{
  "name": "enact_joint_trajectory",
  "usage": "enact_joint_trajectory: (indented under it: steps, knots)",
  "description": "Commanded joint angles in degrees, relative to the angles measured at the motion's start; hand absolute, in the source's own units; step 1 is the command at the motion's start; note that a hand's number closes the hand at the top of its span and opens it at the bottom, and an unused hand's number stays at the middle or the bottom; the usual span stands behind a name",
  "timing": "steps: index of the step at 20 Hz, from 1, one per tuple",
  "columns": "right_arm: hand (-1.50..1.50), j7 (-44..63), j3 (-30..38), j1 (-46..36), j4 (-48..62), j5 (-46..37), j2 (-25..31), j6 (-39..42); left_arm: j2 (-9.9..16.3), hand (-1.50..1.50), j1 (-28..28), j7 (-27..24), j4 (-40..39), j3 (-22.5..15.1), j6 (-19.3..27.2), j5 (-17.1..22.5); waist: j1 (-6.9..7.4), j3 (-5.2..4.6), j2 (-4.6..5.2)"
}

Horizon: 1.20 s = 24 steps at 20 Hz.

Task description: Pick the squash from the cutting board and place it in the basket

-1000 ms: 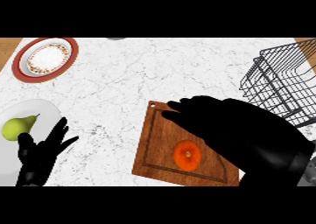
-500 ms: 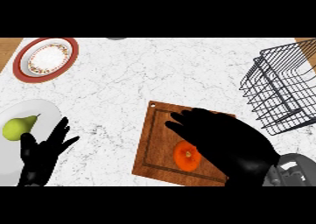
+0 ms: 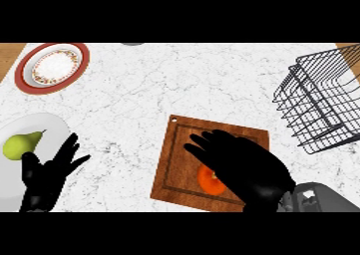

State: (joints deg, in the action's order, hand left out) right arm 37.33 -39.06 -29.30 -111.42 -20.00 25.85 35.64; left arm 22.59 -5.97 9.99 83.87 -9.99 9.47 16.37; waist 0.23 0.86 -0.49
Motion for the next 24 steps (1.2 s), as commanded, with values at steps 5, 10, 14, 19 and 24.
enact_joint_trajectory:
  steps: [5, 10, 14, 19, 24]
  knots:
    - [-1.50, -6.1, -1.2, 1.4, 6.0, -6.9, -4.1, -3.4, -1.7, 0.00, -0.5, 4.0, -4.0, -1.4, 0.6, -2.4, 0.03, -0.86, 0.60]
    - [-1.50, -10.2, -1.5, 2.7, 9.2, -10.2, -4.2, -4.7, -3.0, 0.00, 0.4, 1.7, -6.8, -0.6, 0.0, -2.8, -0.14, -0.86, 0.62]
    - [-1.50, -11.0, -2.8, 2.6, 12.5, -13.2, -4.2, -3.6, -2.7, 0.00, -0.1, 1.1, -6.2, 0.2, -2.3, -1.9, -0.04, -0.88, 0.62]
    - [-1.50, -8.7, -6.2, 4.4, 16.6, -16.9, -7.9, -3.9, -1.6, 0.00, -1.8, 3.4, -3.2, 0.6, -2.5, -2.2, 0.11, -0.86, 0.55]
    - [-1.50, -12.5, -4.5, 5.4, 16.9, -18.6, -6.9, -4.4, -2.9, 0.00, -0.7, 1.1, -6.2, 1.5, -2.1, -3.8, -0.14, -0.87, 0.58]
